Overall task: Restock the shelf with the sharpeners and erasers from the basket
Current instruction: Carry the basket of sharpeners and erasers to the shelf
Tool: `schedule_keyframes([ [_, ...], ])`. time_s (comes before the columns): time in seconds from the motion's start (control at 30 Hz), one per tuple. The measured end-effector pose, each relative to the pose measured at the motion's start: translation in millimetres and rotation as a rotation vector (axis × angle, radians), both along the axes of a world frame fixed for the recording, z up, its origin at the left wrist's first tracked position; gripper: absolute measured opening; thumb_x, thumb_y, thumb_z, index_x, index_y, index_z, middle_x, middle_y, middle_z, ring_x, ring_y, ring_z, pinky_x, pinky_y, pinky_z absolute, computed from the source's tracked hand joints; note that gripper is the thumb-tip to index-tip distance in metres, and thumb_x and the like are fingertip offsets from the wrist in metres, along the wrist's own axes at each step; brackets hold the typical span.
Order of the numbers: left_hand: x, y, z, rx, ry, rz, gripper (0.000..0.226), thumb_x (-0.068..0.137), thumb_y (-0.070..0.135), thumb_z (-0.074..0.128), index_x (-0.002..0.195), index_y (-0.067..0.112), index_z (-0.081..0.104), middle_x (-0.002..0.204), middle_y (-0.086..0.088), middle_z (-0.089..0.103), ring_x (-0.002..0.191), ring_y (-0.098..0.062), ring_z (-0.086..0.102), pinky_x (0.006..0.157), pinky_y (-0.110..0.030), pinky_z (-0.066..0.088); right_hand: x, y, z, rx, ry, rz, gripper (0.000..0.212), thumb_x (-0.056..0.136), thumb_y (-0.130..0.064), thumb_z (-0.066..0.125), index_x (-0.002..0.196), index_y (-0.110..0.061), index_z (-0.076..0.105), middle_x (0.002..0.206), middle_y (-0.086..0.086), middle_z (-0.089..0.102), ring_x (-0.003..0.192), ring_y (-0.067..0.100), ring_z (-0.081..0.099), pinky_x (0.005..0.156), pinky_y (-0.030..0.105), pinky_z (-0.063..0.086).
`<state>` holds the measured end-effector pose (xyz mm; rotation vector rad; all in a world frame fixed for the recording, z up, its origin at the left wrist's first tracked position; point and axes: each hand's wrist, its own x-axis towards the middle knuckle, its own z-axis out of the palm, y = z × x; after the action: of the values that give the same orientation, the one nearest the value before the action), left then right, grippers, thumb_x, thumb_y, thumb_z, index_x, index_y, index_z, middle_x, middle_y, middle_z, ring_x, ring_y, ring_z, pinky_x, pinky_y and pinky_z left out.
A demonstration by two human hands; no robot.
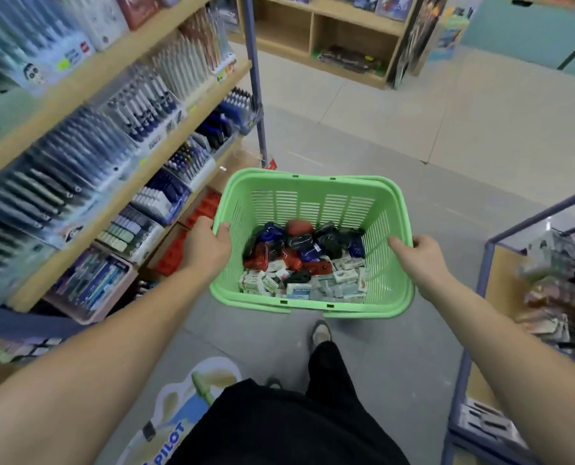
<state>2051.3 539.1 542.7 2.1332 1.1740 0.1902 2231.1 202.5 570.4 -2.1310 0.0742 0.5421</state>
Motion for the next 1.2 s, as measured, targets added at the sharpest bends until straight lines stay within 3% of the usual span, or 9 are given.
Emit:
schedule_keyframes([
  [0.13, 65, 18, -7, -0.021, -0.013, 0.050, 0.033, 0.104, 0.044, 0.052, 0.096, 0.012, 0.053, 0.082, -0.009, 0.062, 0.073, -0.032, 0.064, 0.064, -0.043, 0.055, 83, 29, -10, -0.018, 0.036, 0.026, 0.029, 0.097, -0.027, 0.067, 0.085, -0.002, 0.059, 0.075, 0.015, 0.053, 0.068, 0.026, 0.054, 0.058, 0.035, 0.042],
  [0.33, 137, 48, -3, -0.006, 0.008, 0.152, 0.033, 0.105, 0.041, 0.052, 0.099, 0.009, 0.054, 0.079, -0.007, 0.060, 0.068, -0.028, 0.060, 0.058, -0.038, 0.048, 178, 86, -7, -0.063, 0.033, 0.115, 0.024, 0.100, -0.028, 0.066, 0.093, -0.005, 0.061, 0.076, 0.010, 0.058, 0.066, 0.027, 0.055, 0.056, 0.033, 0.042],
  [0.5, 178, 96, -15, -0.055, -0.002, 0.251, 0.030, 0.107, 0.040, 0.050, 0.103, 0.011, 0.052, 0.075, -0.009, 0.058, 0.060, -0.029, 0.057, 0.049, -0.031, 0.034, 248, 160, -11, -0.136, -0.027, 0.209, 0.027, 0.101, -0.028, 0.065, 0.084, -0.009, 0.057, 0.076, 0.010, 0.057, 0.061, 0.019, 0.051, 0.053, 0.029, 0.038],
  [0.6, 198, 122, -25, -0.067, 0.003, 0.303, 0.028, 0.107, 0.038, 0.049, 0.106, 0.010, 0.051, 0.073, -0.008, 0.057, 0.054, -0.024, 0.053, 0.046, -0.028, 0.030, 282, 204, -21, -0.177, -0.038, 0.251, 0.034, 0.099, -0.033, 0.067, 0.097, 0.000, 0.062, 0.082, 0.014, 0.063, 0.067, 0.024, 0.056, 0.057, 0.033, 0.041],
  [0.67, 208, 138, -30, -0.080, 0.002, 0.345, 0.027, 0.108, 0.036, 0.049, 0.107, 0.009, 0.051, 0.071, -0.007, 0.055, 0.053, -0.022, 0.051, 0.045, -0.027, 0.027, 303, 235, -23, -0.209, -0.034, 0.289, 0.035, 0.098, -0.038, 0.068, 0.099, -0.003, 0.061, 0.087, 0.015, 0.068, 0.070, 0.024, 0.061, 0.059, 0.034, 0.043],
  [0.77, 224, 165, -37, -0.087, -0.007, 0.398, 0.027, 0.106, 0.034, 0.051, 0.106, 0.007, 0.053, 0.071, -0.005, 0.055, 0.055, -0.021, 0.053, 0.046, -0.027, 0.029, 337, 281, -26, -0.225, -0.022, 0.346, 0.038, 0.097, -0.041, 0.069, 0.098, -0.004, 0.061, 0.088, 0.018, 0.069, 0.074, 0.029, 0.066, 0.062, 0.037, 0.050],
  [0.87, 239, 182, -39, -0.116, 0.026, 0.449, 0.030, 0.105, 0.035, 0.055, 0.099, 0.005, 0.053, 0.071, -0.005, 0.055, 0.057, -0.021, 0.054, 0.047, -0.027, 0.034, 366, 313, -28, -0.248, -0.032, 0.402, 0.041, 0.095, -0.041, 0.071, 0.095, -0.001, 0.061, 0.088, 0.023, 0.070, 0.078, 0.037, 0.070, 0.072, 0.050, 0.058],
  [1.0, 260, 196, -44, -0.145, 0.043, 0.515, 0.031, 0.103, 0.039, 0.056, 0.096, 0.009, 0.054, 0.074, -0.007, 0.059, 0.060, -0.022, 0.058, 0.051, -0.027, 0.040, 403, 340, -40, -0.276, 0.020, 0.498, 0.033, 0.095, -0.041, 0.070, 0.095, -0.011, 0.058, 0.089, 0.017, 0.071, 0.079, 0.035, 0.072, 0.077, 0.056, 0.061],
  [1.2, 281, 182, -74, -0.153, 0.065, 0.688, 0.030, 0.103, 0.038, 0.057, 0.090, 0.011, 0.057, 0.070, -0.001, 0.058, 0.063, -0.023, 0.060, 0.051, -0.029, 0.034, 462, 390, -70, -0.377, 0.040, 0.789, 0.032, 0.096, -0.041, 0.068, 0.100, -0.010, 0.062, 0.088, 0.012, 0.071, 0.080, 0.031, 0.071, 0.075, 0.050, 0.062],
])
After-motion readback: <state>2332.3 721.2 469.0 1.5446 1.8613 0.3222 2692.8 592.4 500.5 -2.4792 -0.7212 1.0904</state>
